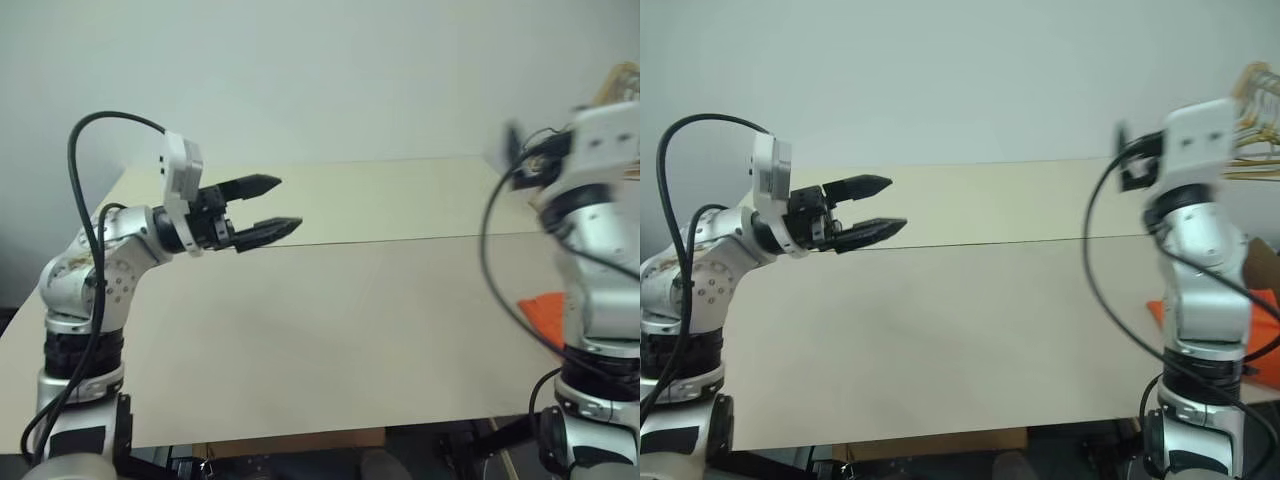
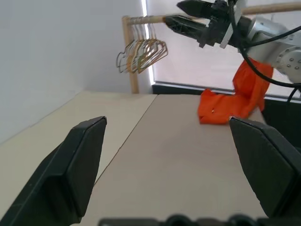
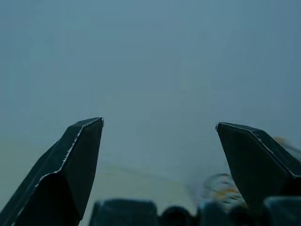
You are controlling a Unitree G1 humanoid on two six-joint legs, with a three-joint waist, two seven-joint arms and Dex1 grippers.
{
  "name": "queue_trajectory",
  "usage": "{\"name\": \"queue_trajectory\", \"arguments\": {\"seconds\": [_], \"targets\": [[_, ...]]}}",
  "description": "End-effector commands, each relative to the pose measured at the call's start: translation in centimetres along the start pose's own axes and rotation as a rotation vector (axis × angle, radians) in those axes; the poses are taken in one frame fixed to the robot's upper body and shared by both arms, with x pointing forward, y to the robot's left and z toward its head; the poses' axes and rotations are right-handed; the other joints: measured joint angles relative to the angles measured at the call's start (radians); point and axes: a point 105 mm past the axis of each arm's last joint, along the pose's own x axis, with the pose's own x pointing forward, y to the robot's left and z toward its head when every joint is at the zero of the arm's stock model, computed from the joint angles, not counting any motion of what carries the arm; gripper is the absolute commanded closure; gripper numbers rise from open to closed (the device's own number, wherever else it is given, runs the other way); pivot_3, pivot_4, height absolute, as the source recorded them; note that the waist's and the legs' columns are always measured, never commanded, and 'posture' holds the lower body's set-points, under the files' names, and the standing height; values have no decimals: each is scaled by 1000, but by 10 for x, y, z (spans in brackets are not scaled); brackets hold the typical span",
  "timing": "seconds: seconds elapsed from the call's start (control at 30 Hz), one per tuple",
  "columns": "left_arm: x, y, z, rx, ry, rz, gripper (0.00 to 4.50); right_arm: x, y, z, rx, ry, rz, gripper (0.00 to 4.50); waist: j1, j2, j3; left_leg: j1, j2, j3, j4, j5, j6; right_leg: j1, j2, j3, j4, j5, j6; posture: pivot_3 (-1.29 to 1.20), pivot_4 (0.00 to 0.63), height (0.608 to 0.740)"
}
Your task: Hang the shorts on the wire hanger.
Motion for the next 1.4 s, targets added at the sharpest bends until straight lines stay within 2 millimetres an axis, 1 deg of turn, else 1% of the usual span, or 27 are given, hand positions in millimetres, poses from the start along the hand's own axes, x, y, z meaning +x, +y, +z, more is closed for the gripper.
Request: {"name": "queue_trajectory", "arguments": {"seconds": [0.03,0.13,0.17,0.23,0.3,0.4,0.53,0.63,0.77,0.83,1.0,1.13,1.4], "targets": [[-9,-12,8,47,26,-11,0,-11,48,10,30,-53,382,52,36,-2,1,-2,0,0,0,0,0,-2,0,0,0,0,0,62,0,740],[-17,-18,-1,51,88,10,0,-23,73,-2,43,7,611,52,91,-7,4,-6,0,0,2,0,1,-5,0,-1,1,0,0,86,0,740],[-20,-20,-4,50,105,14,0,-26,78,-4,46,23,667,52,102,-7,4,-7,0,0,2,-1,1,-6,0,-2,0,0,0,100,0,740],[-27,-26,-12,52,153,18,0,-32,87,-7,48,36,766,52,122,-10,6,-7,-1,0,2,-1,2,-6,-1,-2,-2,0,0,118,0,740],[-33,-31,-18,56,186,30,0,-32,90,-10,47,42,802,52,133,-12,7,-6,0,0,2,-3,5,-6,0,-2,-1,0,-2,135,0,740],[-36,-31,-20,57,195,51,0,-27,91,-12,49,42,805,52,149,-15,8,-5,0,-1,2,-3,5,-6,1,-3,0,1,-4,153,0,740],[-36,-28,-21,63,200,76,0,-24,92,-13,49,38,807,52,162,-15,8,-5,0,-1,2,-2,4,-6,2,-4,0,1,-5,158,0,740],[-36,-27,-21,67,203,74,0,-24,91,-15,34,45,792,52,169,-15,8,-8,0,-1,2,-1,1,-8,2,-5,0,1,-5,156,0,740],[-34,-24,-20,70,200,72,0,-26,89,-19,26,61,772,52,178,-16,8,-14,-1,-1,2,2,-3,-15,3,-5,1,1,-6,145,0,740],[-32,-24,-20,69,202,52,0,-28,88,-21,19,70,769,52,180,-16,8,-17,-1,-1,2,2,-4,-19,3,-5,2,2,-6,132,0,740],[-26,-23,-22,69,197,8,0,-34,83,-26,14,103,724,52,178,-16,8,-18,-1,0,2,2,-4,-20,4,-5,2,2,-6,85,0,740],[-17,-18,-22,73,186,-22,0,-46,77,-31,9,143,682,52,178,-16,8,-18,-1,0,2,2,-3,-20,4,-5,2,2,-6,36,0,740],[-5,-13,-23,73,169,-84,0,-62,66,-35,1,198,611,52,135,-17,8,-18,0,0,3,2,-3,-20,5,-4,2,2,-6,-32,0,740]]}}
